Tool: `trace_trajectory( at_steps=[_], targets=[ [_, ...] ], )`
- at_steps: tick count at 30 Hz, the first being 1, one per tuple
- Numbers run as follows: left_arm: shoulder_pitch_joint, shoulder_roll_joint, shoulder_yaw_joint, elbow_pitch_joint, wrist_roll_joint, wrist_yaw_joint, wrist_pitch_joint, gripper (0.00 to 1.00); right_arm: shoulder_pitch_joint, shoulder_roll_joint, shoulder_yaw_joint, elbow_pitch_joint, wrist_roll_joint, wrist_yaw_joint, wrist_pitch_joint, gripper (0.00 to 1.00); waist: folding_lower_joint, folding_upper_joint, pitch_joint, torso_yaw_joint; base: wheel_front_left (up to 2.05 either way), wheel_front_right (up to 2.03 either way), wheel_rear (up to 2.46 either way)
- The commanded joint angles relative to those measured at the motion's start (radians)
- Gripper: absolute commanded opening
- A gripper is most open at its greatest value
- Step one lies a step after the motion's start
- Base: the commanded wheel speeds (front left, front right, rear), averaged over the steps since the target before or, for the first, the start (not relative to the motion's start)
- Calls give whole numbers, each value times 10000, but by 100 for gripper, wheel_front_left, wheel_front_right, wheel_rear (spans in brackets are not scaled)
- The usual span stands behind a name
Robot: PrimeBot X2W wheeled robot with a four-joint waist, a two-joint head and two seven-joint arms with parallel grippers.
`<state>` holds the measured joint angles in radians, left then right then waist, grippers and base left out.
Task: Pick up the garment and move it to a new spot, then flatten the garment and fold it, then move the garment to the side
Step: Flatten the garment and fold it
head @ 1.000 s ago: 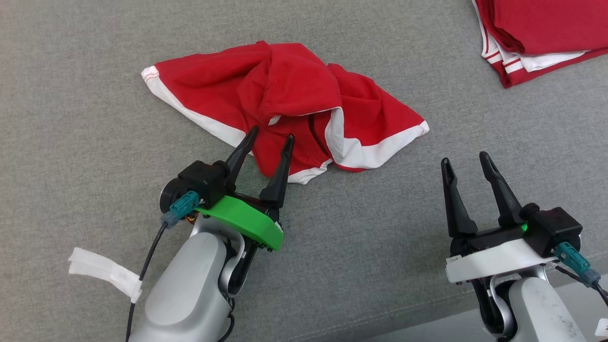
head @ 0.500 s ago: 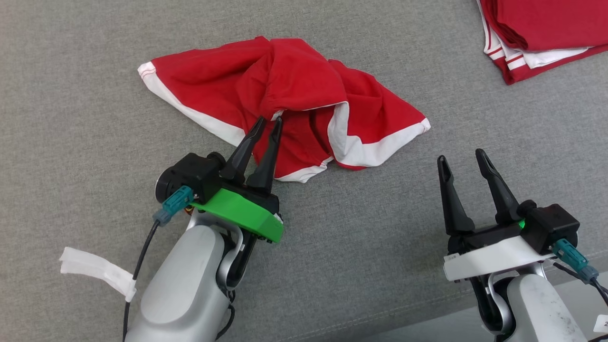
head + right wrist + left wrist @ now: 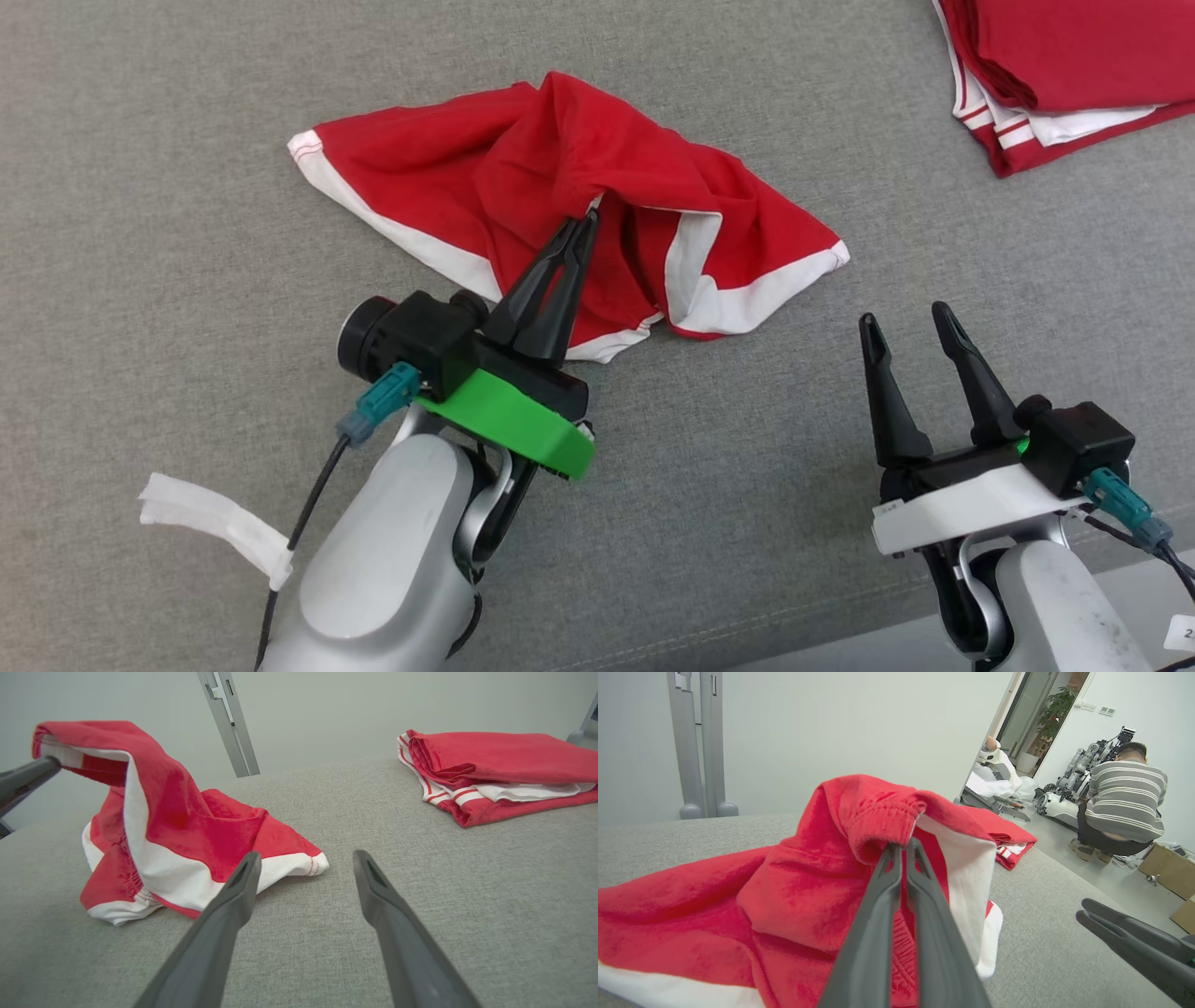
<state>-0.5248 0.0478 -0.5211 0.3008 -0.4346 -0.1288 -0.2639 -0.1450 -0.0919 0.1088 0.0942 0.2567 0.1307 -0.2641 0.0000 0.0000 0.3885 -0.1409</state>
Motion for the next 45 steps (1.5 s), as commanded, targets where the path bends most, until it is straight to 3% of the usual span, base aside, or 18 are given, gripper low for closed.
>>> trace_trajectory(
  at_steps=[1, 6, 11, 19, 25, 26, 27, 29, 30, 38, 42, 45],
  targets=[
    [202, 97, -65, -25, 164, -17, -1, 0, 35, -58, -16, 105, 133, 2, 2, 100, 0, 0, -238, 238, 0, 0, 0],
    [700, 708, -188, -155, 509, -18, -1, 0, -447, -238, -97, 748, 504, 2, 2, 100, 0, 0, -516, 591, 0, 0, 0],
    [1203, 1136, -182, -311, 734, -18, -1, 0, -1310, -649, 105, 2344, 637, 1, 2, 100, 0, 0, -648, 885, 0, 0, 0],
    [1423, 1392, -342, -423, 1131, -19, -1, 0, -2439, -1045, 253, 4442, 1127, 1, 2, 100, 0, 0, -673, 1350, 0, 0, 0],
    [1481, 1608, -366, -492, 1314, -17, -1, 0, -2905, -1193, 470, 5218, 1358, 1, 2, 100, 0, 0, -604, 1554, 0, 0, 0],
    [1492, 1646, -376, -497, 1345, -17, -1, 0, -2939, -1197, 539, 5290, 1420, 1, 2, 96, 0, 0, -597, 1573, 0, 0, 0],
    [1500, 1719, -383, -487, 1391, -17, -1, 0, -2967, -1222, 620, 5361, 1449, 1, 2, 64, 0, 0, -587, 1592, 0, 0, 0],
    [1496, 1812, -372, -502, 1375, -17, -1, 0, -3037, -1259, 788, 5494, 1608, 1, 2, 15, 0, 0, -577, 1622, 0, 0, 0],
    [1496, 1864, -359, -488, 1399, -18, -1, 0, -3070, -1280, 880, 5533, 1679, 1, 2, 0, 0, 0, -577, 1635, 0, 0, 0],
    [1571, 2445, -366, -494, 1826, -18, -1, 0, -3014, -1601, 1001, 5041, 2083, 1, 2, 0, 0, 0, -733, 1690, 0, 0, 0],
    [1177, 3323, -700, -684, 2229, -18, 164, 0, -3124, -1717, 542, 4098, 2598, 1, 3, 0, 0, 0, -868, 1691, 0, 0, 0],
    [412, 4452, -1404, -1290, 2258, -2, 679, 0, -3628, -1946, 360, 3372, 3152, 1, 1, 0, 0, 0, -895, 1634, 0, 0, 0]
  ],
)
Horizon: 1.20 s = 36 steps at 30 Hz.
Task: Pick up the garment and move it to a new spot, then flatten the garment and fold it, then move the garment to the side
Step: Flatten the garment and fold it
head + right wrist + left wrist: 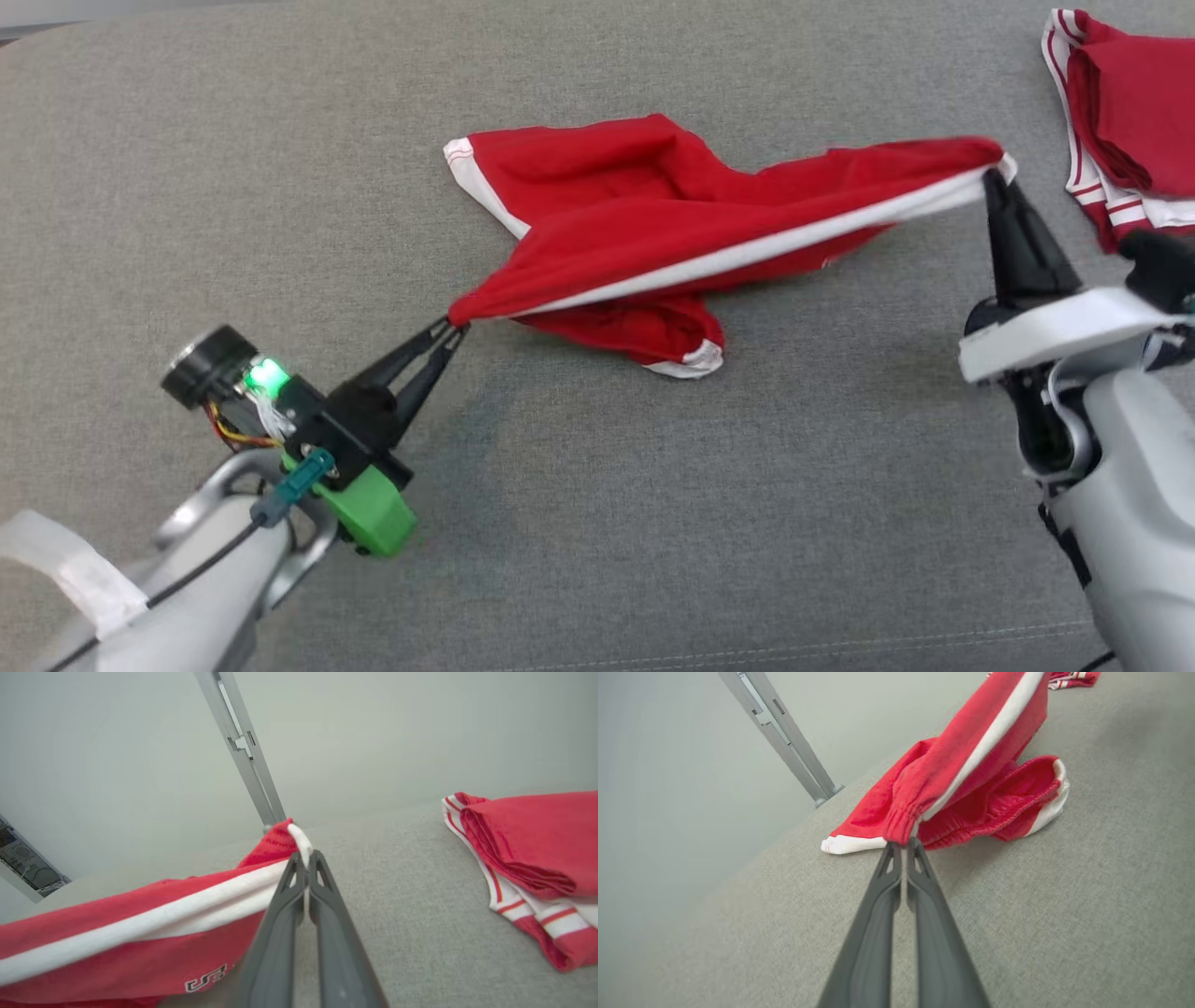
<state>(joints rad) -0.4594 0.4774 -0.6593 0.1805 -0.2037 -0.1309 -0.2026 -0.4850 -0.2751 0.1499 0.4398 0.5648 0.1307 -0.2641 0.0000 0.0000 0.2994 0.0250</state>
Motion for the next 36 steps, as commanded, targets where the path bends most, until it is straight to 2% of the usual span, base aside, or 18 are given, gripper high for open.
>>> trace_trajectory(
  at_steps=[1, 5, 7, 9, 11, 14, 17, 21, 25, 29, 36],
  targets=[
    [-587, 614, -317, -385, -227, 19, 375, 0, -478, -209, -49, -294, 295, 1, 3, 0, 0, 0, 18, -61, 0, 0, 0],
    [-2623, 2417, -1346, -1488, -953, 26, 1502, 0, -1857, -579, 23, -725, 860, -7, 1, 0, 0, 0, 285, -192, 0, 0, 0],
    [-3895, 3006, -1647, -1797, -1294, 26, 1791, 0, -2758, -749, -1, -778, 956, -10, -4, 0, 0, 0, 517, -236, 0, 0, 0],
    [-5160, 3279, -1891, -1804, -1498, 26, 1923, 0, -3651, -782, 17, -719, 1052, -10, -8, 0, 0, 0, 793, -269, 0, 0, 0],
    [-6537, 3270, -2069, -1588, -1549, 26, 1835, 0, -4628, -773, -35, -556, 1087, -9, -8, 0, 0, 0, 1120, -305, 0, 0, 0],
    [-8441, 2927, -2341, -912, -1285, 26, 1565, 0, -6015, -832, -247, -138, 741, -9, -10, 0, 0, 0, 1634, -355, 0, 0, 0],
    [-10365, 2379, -2445, 155, -660, 26, 941, 0, -7329, -841, -696, 117, 222, -9, -8, 0, 0, 0, 2189, -381, 0, 0, 0],
    [-11929, 1505, -2320, 1386, 141, 241, -149, 0, -8252, -955, -1224, -93, -619, -9, -8, 0, 0, 0, 2738, -376, 0, 0, 0],
    [-11927, 934, -2576, 1878, 440, 295, -559, 0, -7767, -958, -1389, -590, -839, -7, -8, 0, 0, 0, 2893, -346, 0, 0, 0],
    [-10826, 810, -3062, 1623, 507, 357, -633, 0, -6332, -1092, -1509, -1276, -567, -6, -8, 0, 0, 0, 2784, -295, 0, 0, 0],
    [-7516, 1254, -4142, 127, 74, 710, -616, 0, -2434, -1105, -2069, -1903, 371, -6, -8, 0, 0, 0, 1983, -184, 0, 0, 0]
  ],
)
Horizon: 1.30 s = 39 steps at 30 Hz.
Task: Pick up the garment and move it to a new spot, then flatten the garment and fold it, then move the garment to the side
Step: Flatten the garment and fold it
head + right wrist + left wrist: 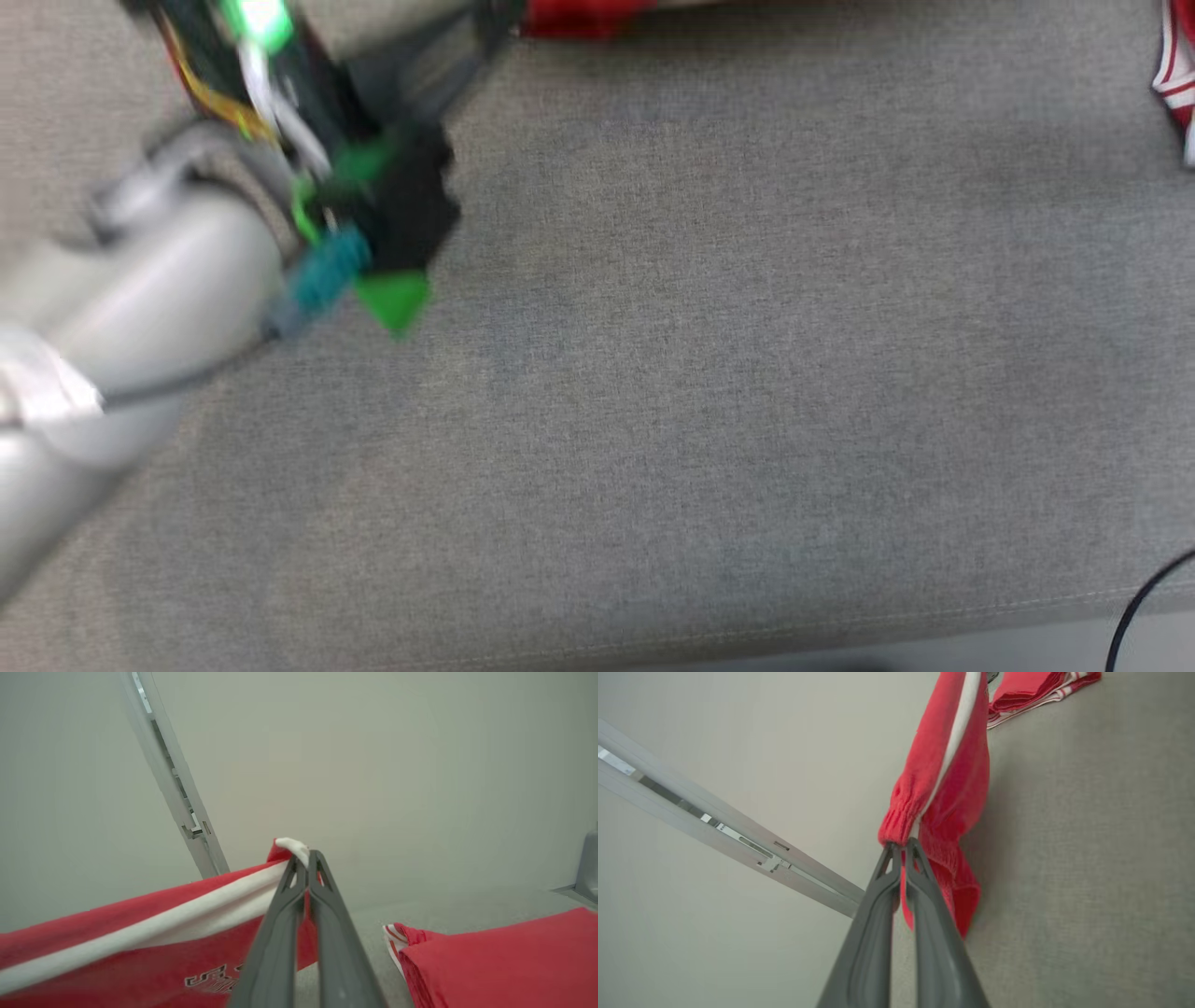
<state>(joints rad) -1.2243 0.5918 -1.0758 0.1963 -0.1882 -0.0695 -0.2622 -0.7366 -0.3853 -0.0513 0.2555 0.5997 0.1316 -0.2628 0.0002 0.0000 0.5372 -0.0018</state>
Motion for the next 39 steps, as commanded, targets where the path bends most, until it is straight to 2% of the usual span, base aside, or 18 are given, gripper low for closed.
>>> trace_trajectory(
  at_steps=[1, 6, 12, 17, 22, 25, 29, 34, 39],
  targets=[
    [774, 132, -76, -247, -449, 176, 45, 0, 695, 30, -198, -121, 187, -17, -22, 0, -2, 0, -570, 77, 0, 0, 0],
    [3368, 625, -892, -1264, -1540, 363, 785, 0, 3102, 310, -468, -144, 929, -18, -23, 0, -2, 0, -1290, -168, 0, 0, 0],
    [5550, 940, -1695, -2128, -2231, 504, 1743, 0, 4857, 472, -626, -251, 1333, -29, -26, 0, -2, 0, -1904, -464, 0, 0, 0],
    [6401, 1005, -1879, -2877, -2312, 551, 2414, 0, 6132, 560, -1074, -750, 1428, -29, 122, 0, -2, 0, -2164, -380, 0, 0, 0],
    [6640, 1111, -1771, -3699, -2584, 722, 2750, 0, 7013, 831, -1750, -1594, 1282, -28, 1016, 0, -2, 0, -2241, -183, 0, 0, 0],
    [6445, 1037, -1579, -3790, -2754, 798, 2645, 0, 6765, 1114, -2097, -1755, 1168, -28, 1705, 0, -2, 0, -2283, -106, 0, 0, 0],
    [6081, 628, -1178, -3414, -3052, 700, 2188, 0, 5821, 1531, -2322, -1487, 745, -20, 2560, 0, -2, 0, -2314, 48, 0, 0, 0],
    [5519, -138, -672, -2422, -3630, 338, 1560, 0, 4109, 1884, -2384, -727, 78, -15, 3296, 0, -2, 0, -2215, 434, 0, 0, 0],
    [5026, -742, -292, -1501, -4408, -107, 1161, 0, 2609, 1752, -2433, 92, -551, -15, 3746, 0, -2, 0, -1949, 946, 0, 0, 0]
  ],
)
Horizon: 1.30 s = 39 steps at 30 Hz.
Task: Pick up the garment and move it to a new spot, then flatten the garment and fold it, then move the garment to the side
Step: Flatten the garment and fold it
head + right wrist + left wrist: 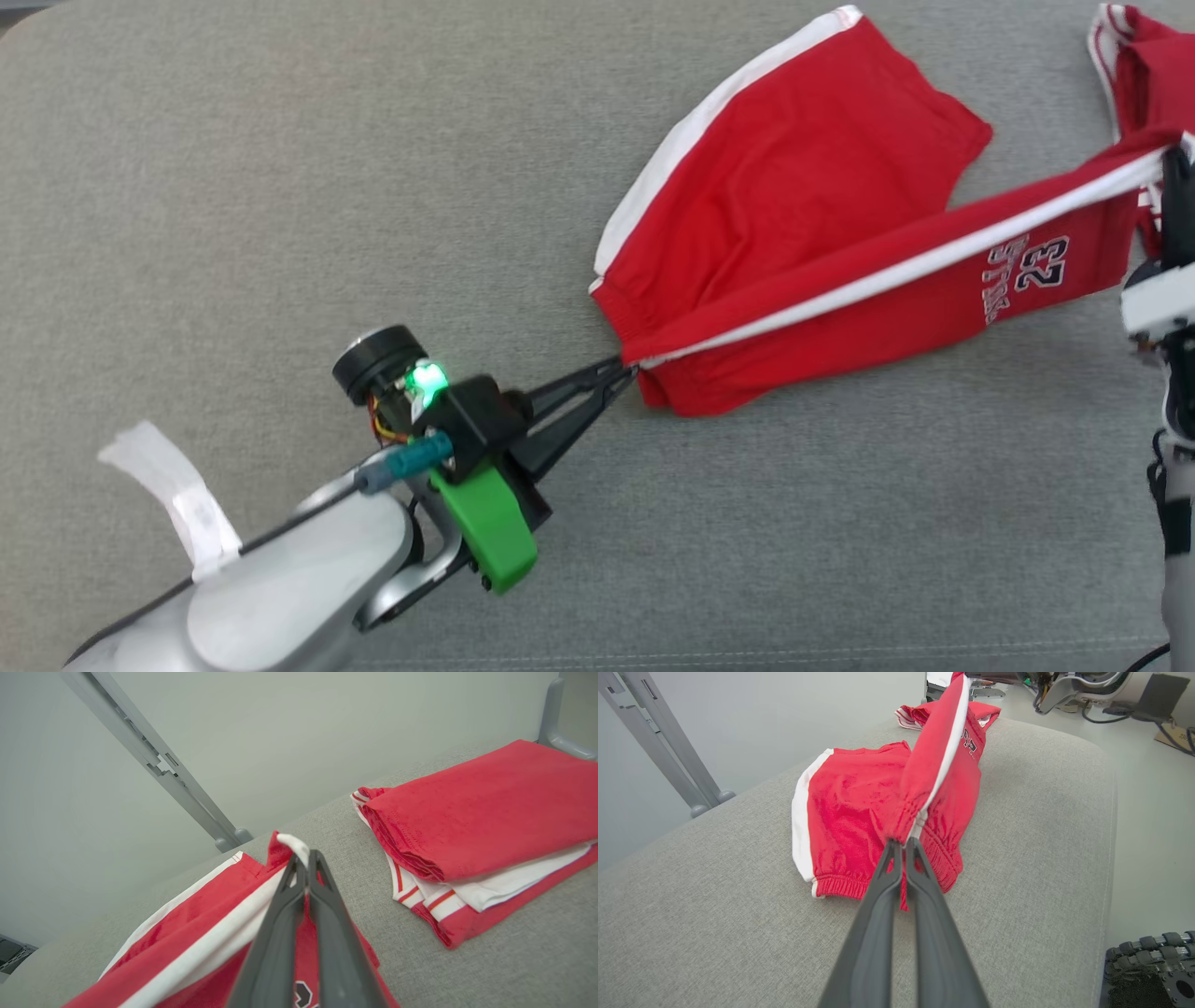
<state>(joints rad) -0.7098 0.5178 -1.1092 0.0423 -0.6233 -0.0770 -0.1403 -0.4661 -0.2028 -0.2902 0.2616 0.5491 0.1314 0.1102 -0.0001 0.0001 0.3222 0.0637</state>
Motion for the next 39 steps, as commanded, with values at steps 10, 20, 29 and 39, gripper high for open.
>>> trace_trajectory(
  at_steps=[10, 20, 29, 39],
  targets=[
    [-1296, -769, 155, 1581, -1491, -517, -535, 0, -2931, -221, -57, 2016, -1150, -14, 709, 0, 1, -1, 941, 1110, 0, 0, 0],
    [-2171, -1226, -448, 2775, -1951, -532, -1049, 0, -4438, -165, 510, 3643, -1868, -14, 209, 16, 1, -1, 1399, 1528, 0, 0, 0],
    [-2104, -1563, -293, 3561, -2101, -535, -1261, 100, -4654, -353, 1444, 3927, -929, -6, -806, 100, 1, -1, 1410, 1515, 0, 0, 0],
    [562, -1753, 2715, 2248, 241, 1272, -1247, 100, -2009, -1570, 4114, 2580, 865, -6, -3086, 100, 1, -1, 226, 974, 0, 0, 0]
  ],
)
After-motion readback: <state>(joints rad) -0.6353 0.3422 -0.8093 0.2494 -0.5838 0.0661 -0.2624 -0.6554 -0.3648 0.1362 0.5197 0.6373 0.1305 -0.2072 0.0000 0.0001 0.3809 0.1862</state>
